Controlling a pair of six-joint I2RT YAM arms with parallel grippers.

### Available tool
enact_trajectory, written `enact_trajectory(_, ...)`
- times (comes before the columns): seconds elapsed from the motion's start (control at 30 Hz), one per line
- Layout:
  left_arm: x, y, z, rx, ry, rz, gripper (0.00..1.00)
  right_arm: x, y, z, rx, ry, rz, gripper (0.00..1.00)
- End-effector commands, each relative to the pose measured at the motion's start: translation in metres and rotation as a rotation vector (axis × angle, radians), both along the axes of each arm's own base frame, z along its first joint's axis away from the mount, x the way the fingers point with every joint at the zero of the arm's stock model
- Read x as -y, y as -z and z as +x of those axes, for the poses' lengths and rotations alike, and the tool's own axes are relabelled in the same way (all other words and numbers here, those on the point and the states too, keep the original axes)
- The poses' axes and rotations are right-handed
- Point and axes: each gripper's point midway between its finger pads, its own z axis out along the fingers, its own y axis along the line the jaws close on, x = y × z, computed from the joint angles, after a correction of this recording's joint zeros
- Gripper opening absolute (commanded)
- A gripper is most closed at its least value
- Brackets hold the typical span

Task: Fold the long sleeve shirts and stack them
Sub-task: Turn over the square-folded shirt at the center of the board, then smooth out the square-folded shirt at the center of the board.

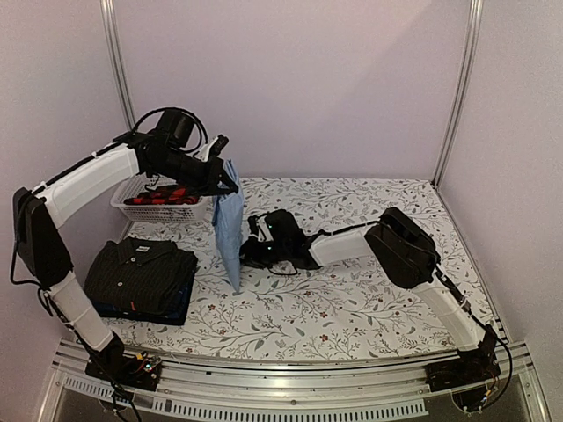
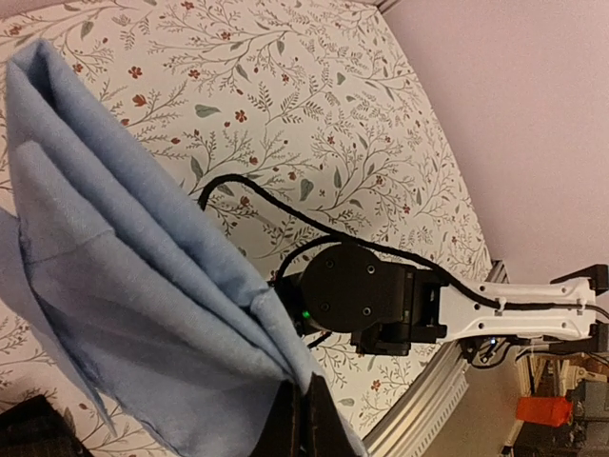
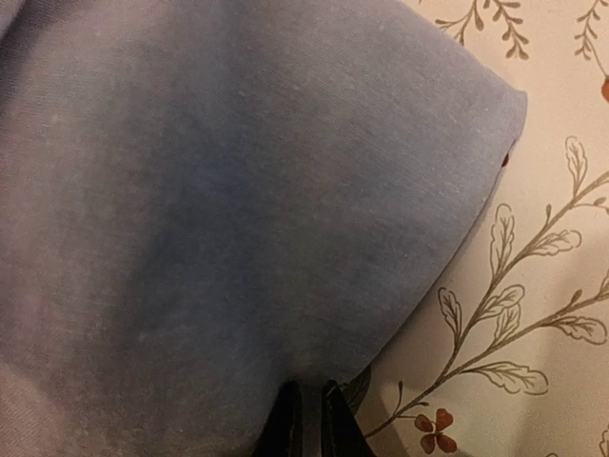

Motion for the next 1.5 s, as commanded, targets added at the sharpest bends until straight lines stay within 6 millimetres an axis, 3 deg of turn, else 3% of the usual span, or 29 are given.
enact_trajectory(0.0,0.007,-0.004,0.013,0.021,0.021,-0.036,0.0,0.019,0.029,-0.011,-0.032,0.037,-0.075,0.1)
enact_trajectory(0.23,0.007,0.005,0.014,0.009,0.028,-0.026,0.0,0.068,0.018,0.003,-0.001,0.116,-0.137,0.17)
enact_trajectory(0.4,0.013,0.011,0.016,-0.01,0.037,-0.034,0.0,0.098,-0.025,0.015,0.055,0.145,-0.113,0.23)
enact_trajectory(0.47,0.018,0.013,0.018,-0.015,0.042,-0.035,0.0,0.116,-0.041,0.02,0.073,0.172,-0.114,0.24)
enact_trajectory(0.53,0.029,0.018,0.018,-0.027,0.054,-0.041,0.0,0.139,-0.069,0.024,0.109,0.211,-0.113,0.27)
enact_trajectory(0.63,0.06,0.028,0.018,-0.041,0.086,-0.046,0.0,0.185,-0.083,0.026,0.121,0.267,-0.168,0.32)
enact_trajectory(0.7,0.092,0.048,0.018,-0.066,0.113,-0.031,0.0,0.217,-0.091,0.026,0.129,0.31,-0.213,0.35)
enact_trajectory(0.73,0.109,0.055,0.018,-0.069,0.131,-0.03,0.0,0.233,-0.105,0.026,0.148,0.334,-0.221,0.38)
enact_trajectory(0.87,0.189,0.11,0.016,-0.123,0.189,-0.018,0.0,0.289,-0.123,0.013,0.179,0.406,-0.305,0.46)
enact_trajectory(0.9,0.208,0.116,0.018,-0.113,0.19,0.001,0.08,0.303,-0.13,0.011,0.192,0.427,-0.315,0.49)
enact_trajectory(0.93,0.224,0.126,0.017,-0.113,0.194,0.028,0.27,0.313,-0.139,0.008,0.207,0.448,-0.32,0.51)
enact_trajectory(1.0,0.243,0.119,0.024,-0.077,0.18,0.038,0.53,0.326,-0.145,0.001,0.219,0.467,-0.341,0.55)
enact_trajectory(1.07,0.241,0.108,0.031,-0.049,0.152,0.035,0.66,0.329,-0.147,-0.004,0.222,0.46,-0.352,0.59)
enact_trajectory(1.17,0.218,0.092,0.037,-0.007,0.108,0.039,0.73,0.327,-0.137,-0.007,0.2,0.43,-0.368,0.62)
enact_trajectory(1.3,0.166,0.077,0.042,0.006,0.009,0.034,0.73,0.321,-0.118,-0.004,0.171,0.402,-0.392,0.63)
enact_trajectory(1.47,0.101,0.085,0.028,-0.028,-0.082,0.044,0.68,0.302,-0.094,0.001,0.151,0.32,-0.467,0.6)
